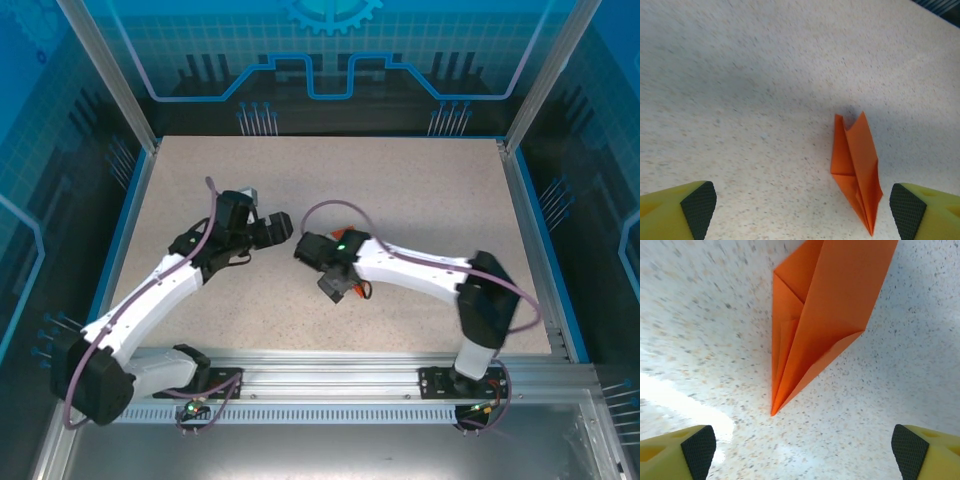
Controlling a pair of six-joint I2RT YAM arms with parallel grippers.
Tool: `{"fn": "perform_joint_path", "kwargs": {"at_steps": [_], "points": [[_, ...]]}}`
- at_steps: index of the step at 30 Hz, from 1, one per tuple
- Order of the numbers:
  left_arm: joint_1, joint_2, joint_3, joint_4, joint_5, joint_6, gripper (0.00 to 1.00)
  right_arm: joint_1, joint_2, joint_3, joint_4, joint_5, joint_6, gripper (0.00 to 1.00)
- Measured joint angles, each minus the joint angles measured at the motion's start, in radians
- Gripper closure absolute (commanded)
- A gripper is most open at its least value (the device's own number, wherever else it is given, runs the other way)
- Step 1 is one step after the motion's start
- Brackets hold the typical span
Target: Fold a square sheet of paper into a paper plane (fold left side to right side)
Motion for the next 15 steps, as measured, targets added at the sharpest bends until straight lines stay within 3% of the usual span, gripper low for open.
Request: {"fn": "perform_joint_path", "kwargs": {"at_steps": [2,7,10,15], "points": [[-0.003,0.055,-0.011,0.047,0.064,-0.026,0.08,-0.065,-0.098,-0.07,0.061,-0.074,0.003,0.04],[-0.068,0.237,-0.019,0.17,0.187,-0.098,0.1,-0.37,-0.294,-0.298,0.254,-0.324,0.021,0.05],[-0.135,0.343,-0.016,0.228,0.23,-0.145,0.11,-0.515,-0.338,-0.395,0.339,-0.449,0.037,0.05],[-0.206,0.47,0.024,0.27,0.26,-0.217,0.12,-0.654,-0.349,-0.475,0.43,-0.587,0.06,0.06]]}}
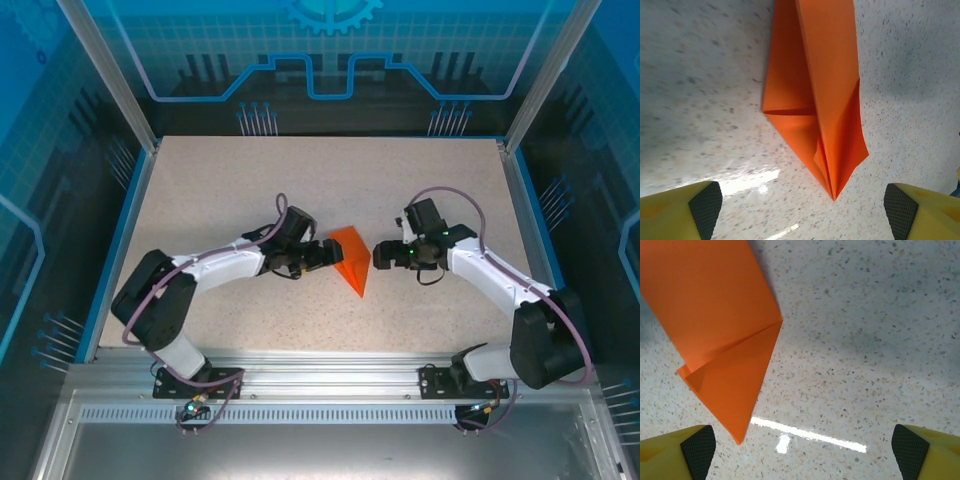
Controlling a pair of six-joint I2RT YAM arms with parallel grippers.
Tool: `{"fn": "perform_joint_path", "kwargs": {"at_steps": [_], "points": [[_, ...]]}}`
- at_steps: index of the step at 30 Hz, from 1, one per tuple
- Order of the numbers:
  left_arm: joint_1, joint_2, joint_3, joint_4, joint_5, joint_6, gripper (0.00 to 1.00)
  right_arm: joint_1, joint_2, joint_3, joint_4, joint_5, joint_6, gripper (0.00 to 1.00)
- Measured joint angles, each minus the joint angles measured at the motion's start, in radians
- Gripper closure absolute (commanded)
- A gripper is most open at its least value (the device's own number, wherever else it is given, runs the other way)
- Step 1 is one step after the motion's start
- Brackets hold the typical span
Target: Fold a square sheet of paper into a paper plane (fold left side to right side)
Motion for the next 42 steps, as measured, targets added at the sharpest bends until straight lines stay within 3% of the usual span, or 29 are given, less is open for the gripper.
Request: {"fn": "perform_joint_path", "kwargs": {"at_steps": [5,15,30,42], "points": [[-0.048,0.076,0.064,0.023,0.007,-0.055,0.17,-0.074,-0.016,-0.052,0.034,-0.061,0.012,0.07],[-0.089,0.183,0.142,0.034,0.025,-0.098,0.32,-0.093,-0.02,-0.098,0.072,-0.111,0.023,0.07],[-0.092,0.266,0.175,0.061,0.032,-0.072,0.74,-0.118,-0.02,-0.117,0.123,-0.184,0.024,0.11],[-0.062,0.167,0.092,0.14,0.106,0.126,0.95,-0.208,-0.019,-0.196,0.319,-0.486,0.022,0.1]]}}
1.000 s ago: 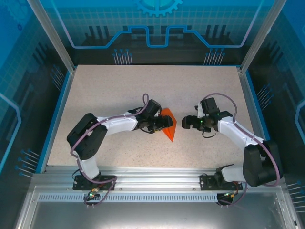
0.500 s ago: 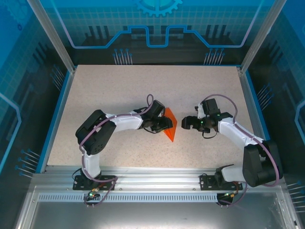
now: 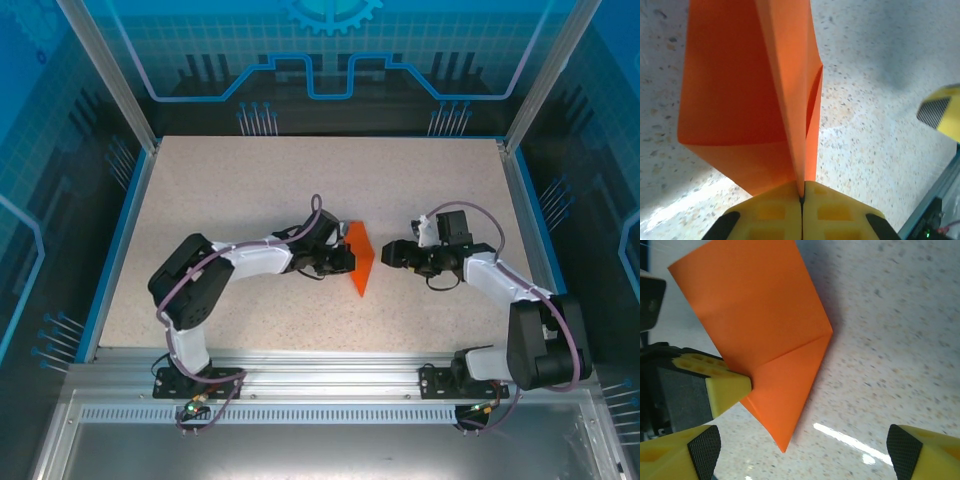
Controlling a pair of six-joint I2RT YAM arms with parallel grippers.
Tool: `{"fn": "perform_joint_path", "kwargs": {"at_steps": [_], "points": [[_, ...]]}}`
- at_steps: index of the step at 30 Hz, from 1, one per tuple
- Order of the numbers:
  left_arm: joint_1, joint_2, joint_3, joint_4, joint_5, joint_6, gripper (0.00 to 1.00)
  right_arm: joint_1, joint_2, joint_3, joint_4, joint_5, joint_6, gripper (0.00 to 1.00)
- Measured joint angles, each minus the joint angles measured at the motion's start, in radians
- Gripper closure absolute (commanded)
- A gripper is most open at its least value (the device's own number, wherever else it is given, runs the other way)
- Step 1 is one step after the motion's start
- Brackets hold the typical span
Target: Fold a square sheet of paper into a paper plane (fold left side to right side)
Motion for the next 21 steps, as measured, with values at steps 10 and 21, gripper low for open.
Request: {"fn": "perform_joint_path", "kwargs": {"at_steps": [10,21], "points": [[0.102,-0.127,-0.148,0.113,0.177,0.105,0.97,-0.014,0.195,0.002,0.254,-0.239,0.034,0.13],[0.102,-0.159,-0.151,0.116,0.285,0.179,0.98,0.017,0.357,0.069,0.393,-0.368,0.09,0.36]]}}
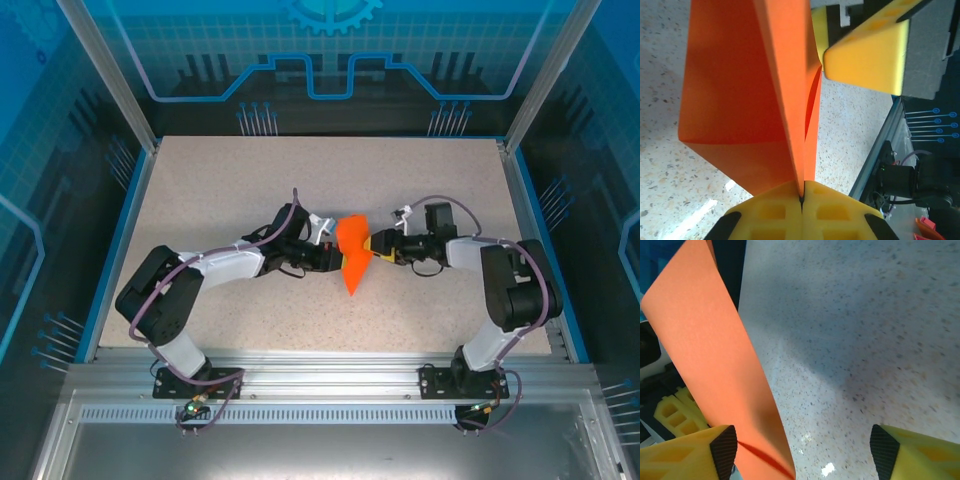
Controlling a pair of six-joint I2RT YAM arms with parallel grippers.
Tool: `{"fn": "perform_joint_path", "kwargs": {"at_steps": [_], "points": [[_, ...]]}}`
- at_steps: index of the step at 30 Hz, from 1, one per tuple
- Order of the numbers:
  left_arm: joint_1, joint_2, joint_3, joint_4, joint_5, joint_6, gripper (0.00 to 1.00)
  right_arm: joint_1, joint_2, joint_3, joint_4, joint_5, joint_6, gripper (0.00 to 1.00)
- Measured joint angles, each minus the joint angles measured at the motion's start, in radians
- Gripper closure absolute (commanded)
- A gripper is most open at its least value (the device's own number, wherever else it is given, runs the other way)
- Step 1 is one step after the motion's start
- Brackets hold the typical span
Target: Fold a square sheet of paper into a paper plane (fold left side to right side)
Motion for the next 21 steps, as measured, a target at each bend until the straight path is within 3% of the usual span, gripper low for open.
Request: {"fn": "perform_joint_path", "kwargs": {"at_steps": [6,10,12,18,21], "points": [[0.0,0.003,0.0,0.0,0.02,0.011,0.93,0.013,0.005,0.006,0.032,-0.027,0.021,0.69],[0.0,0.031,0.0,0.005,0.027,0.013,0.79,0.015,0.005,0.002,0.038,-0.028,0.028,0.95],[0.0,0.057,0.002,0.007,0.028,0.009,0.7,0.016,0.005,-0.002,0.035,-0.02,0.027,1.0],[0.011,0.086,0.005,-0.005,0.018,0.015,0.45,0.021,-0.015,-0.023,-0.017,0.039,0.019,1.0],[0.034,0.066,0.005,-0.038,-0.003,0.031,0.38,0.037,-0.056,-0.033,-0.048,0.083,0.019,1.0]]}}
